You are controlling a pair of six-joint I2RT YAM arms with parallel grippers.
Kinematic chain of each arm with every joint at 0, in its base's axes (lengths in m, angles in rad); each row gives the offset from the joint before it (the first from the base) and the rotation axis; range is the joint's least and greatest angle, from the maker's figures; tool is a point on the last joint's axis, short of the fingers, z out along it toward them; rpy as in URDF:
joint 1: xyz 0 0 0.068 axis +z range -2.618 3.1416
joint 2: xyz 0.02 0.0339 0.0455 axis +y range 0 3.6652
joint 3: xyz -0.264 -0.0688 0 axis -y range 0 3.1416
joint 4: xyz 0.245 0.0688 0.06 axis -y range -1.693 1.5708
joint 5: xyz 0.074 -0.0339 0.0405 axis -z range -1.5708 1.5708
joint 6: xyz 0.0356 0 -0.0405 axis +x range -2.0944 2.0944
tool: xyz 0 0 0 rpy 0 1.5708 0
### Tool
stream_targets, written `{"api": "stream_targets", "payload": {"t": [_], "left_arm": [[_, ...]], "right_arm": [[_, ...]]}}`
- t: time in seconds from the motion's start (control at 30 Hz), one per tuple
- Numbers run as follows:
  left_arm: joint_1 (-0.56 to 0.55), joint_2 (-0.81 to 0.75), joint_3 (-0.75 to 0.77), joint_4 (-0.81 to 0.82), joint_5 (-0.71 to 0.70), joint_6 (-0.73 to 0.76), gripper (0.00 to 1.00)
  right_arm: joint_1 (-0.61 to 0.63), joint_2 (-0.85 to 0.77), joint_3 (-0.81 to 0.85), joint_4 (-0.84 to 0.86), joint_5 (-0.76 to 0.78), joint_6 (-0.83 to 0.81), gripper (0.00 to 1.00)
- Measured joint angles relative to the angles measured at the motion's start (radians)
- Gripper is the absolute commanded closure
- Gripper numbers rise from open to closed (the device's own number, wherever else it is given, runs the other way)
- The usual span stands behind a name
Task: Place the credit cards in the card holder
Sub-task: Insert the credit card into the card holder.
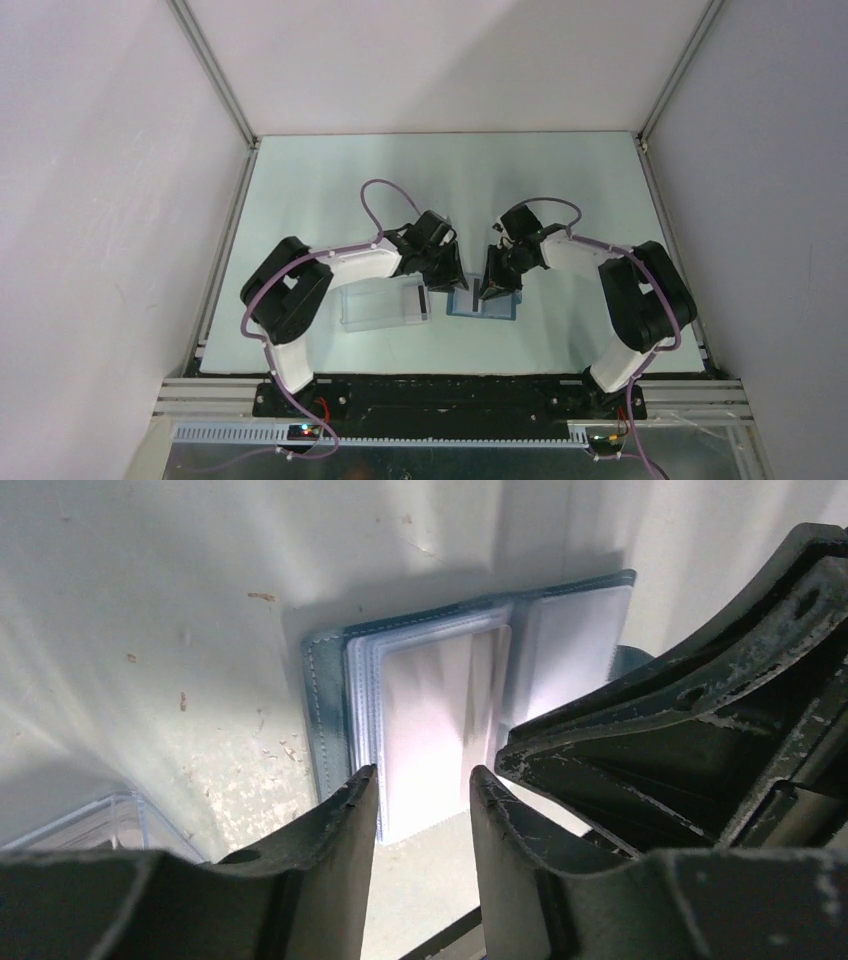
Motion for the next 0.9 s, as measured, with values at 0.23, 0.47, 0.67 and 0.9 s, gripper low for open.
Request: {"api": "stream_targets", "payload": {"t": [0.23, 0.47, 0.67, 0.9], "left_arm": [[0.004, -0.032, -0.002, -0.005, 0.001, 0.000, 0.56], [0.012, -0.031, -0.002, -0.012, 0.010, 0.000, 0.61], [0.012, -0.016, -0.002, -0.012, 0.031, 0.000, 0.68], [0.012, -0.011, -0.002, -0.013, 0.037, 0.000, 0.61]], "right_arm": [[0.000, -0.026, 0.000, -0.023, 0.039, -0.025, 1.00], [-0.002, 0.046, 0.016, -0.035, 0.032, -0.051, 1.00], [-0.002, 0.060, 0.034, -0.045, 0.023, -0.069, 1.00], [-0.005, 0.066, 0.034, -0.043, 0.006, -0.074, 1.00]]}}
